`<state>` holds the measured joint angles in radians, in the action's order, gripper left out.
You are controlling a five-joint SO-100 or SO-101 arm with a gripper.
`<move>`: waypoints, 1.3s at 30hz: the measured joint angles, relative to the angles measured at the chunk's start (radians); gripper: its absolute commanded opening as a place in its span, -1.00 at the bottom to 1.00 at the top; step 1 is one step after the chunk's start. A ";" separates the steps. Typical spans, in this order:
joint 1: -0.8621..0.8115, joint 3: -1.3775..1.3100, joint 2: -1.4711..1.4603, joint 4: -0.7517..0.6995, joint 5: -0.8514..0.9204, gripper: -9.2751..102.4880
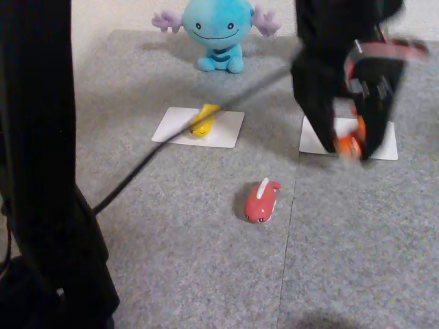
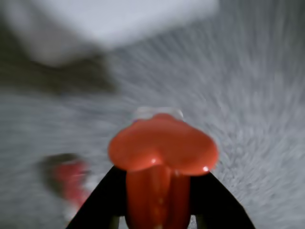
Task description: Wooper wants to eat egg sudhi, and Goomy wants to eat shrimp sushi
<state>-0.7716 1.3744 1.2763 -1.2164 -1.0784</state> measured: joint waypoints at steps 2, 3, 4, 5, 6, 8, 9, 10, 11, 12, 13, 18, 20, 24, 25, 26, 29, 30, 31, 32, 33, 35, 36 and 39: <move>0.077 -0.112 -0.017 -0.048 0.000 -0.81; 0.104 -0.173 -0.038 -0.066 0.000 -0.81; 0.127 -0.235 -0.069 -0.084 0.000 -0.81; 0.143 -0.295 -0.107 -0.103 0.000 -0.81; 0.152 -0.350 -0.146 -0.118 0.002 -0.81; 0.160 -0.469 -0.236 -0.153 0.009 -0.81; 0.160 -0.522 -0.284 -0.167 0.015 -0.81; 0.160 -0.580 -0.334 -0.178 0.026 -0.81; 0.158 -0.632 -0.385 -0.193 0.038 -0.81; 0.152 -0.673 -0.437 -0.202 0.048 -0.81; 0.144 -0.721 -0.488 -0.215 0.058 -0.81; 0.087 -0.879 -0.681 -0.242 0.097 -0.80; 0.069 -0.913 -0.703 -0.249 0.104 -0.78; 0.071 -0.936 -0.713 -0.249 0.104 -0.56; 0.077 -0.936 -0.713 -0.249 0.104 -0.50; 0.078 -0.937 -0.713 -0.249 0.104 -0.45; 0.071 -0.937 -0.715 -0.249 0.104 -0.32; 0.071 -0.937 -0.715 -0.249 0.104 -0.29; 0.072 -0.937 -0.715 -0.252 0.104 -0.26; 0.074 -0.937 -0.715 -0.253 0.101 -0.24; 0.074 -0.937 -0.715 -0.261 0.097 -0.23; 0.074 -0.942 -0.715 -0.295 0.092 -0.22; 0.072 -0.950 -0.715 -0.324 0.091 -0.22; 0.114 -0.954 -0.684 -0.403 0.060 -0.22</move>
<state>-0.6581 0.4203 0.5921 -1.6199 -1.0186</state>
